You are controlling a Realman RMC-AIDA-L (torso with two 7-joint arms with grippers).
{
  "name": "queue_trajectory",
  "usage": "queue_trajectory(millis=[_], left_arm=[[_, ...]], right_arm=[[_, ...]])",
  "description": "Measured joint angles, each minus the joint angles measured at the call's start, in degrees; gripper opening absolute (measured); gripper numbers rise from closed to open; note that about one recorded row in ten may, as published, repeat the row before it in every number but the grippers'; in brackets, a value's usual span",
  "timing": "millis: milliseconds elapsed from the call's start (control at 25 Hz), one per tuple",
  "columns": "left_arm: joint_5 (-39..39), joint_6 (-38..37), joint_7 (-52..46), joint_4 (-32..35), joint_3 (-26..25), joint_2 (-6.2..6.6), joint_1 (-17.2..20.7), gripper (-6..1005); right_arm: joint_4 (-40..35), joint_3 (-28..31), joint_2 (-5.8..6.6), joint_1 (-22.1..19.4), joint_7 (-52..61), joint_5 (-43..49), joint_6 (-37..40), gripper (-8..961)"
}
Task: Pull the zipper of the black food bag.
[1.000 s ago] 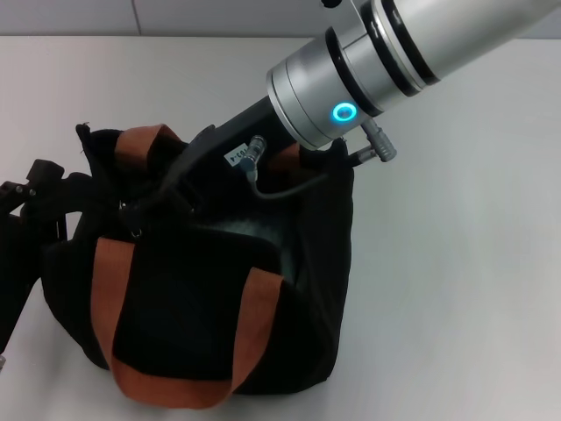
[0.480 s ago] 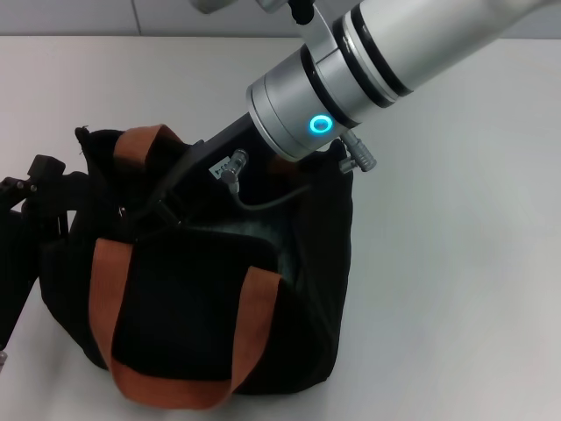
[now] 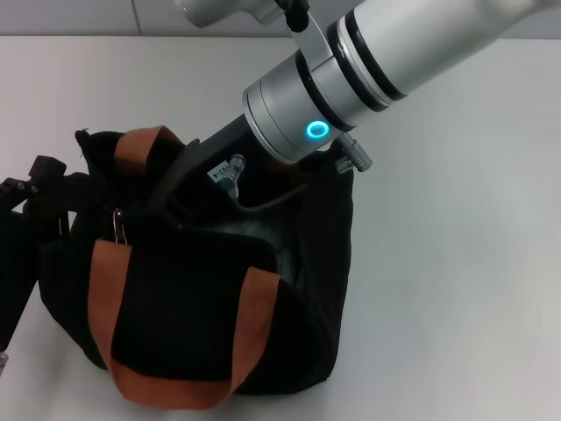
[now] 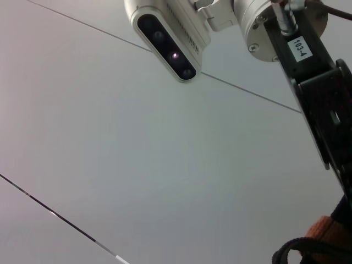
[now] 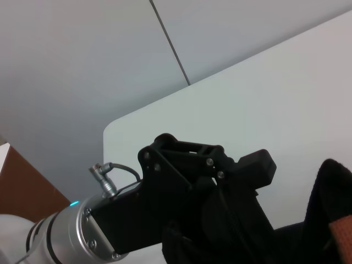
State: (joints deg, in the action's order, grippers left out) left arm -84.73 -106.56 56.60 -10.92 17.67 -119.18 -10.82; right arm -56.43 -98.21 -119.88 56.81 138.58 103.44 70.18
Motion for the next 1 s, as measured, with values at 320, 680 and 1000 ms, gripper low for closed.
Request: queue_trajectory(millis=[320,680,1000], left_arm=[[0.0,-0.59,0.0,-0.06,0.07,0.0,0.24,8],[0.02,-0.29,0.0,-0.11,0.19,0.0,-0.1,8],[0.01,-0.3,0.0,-0.75,0.29,0.0,-0.17,7]], right_arm=[[0.13,1.26,0.12,-1.54,-0.1,-0.06,0.09,-3],[0.94,2.87,0.19,-1.63,2.75,-1.28,1.79,29],[2.33,2.9,0.26,-1.6,2.64,-5.2,2.5,269]])
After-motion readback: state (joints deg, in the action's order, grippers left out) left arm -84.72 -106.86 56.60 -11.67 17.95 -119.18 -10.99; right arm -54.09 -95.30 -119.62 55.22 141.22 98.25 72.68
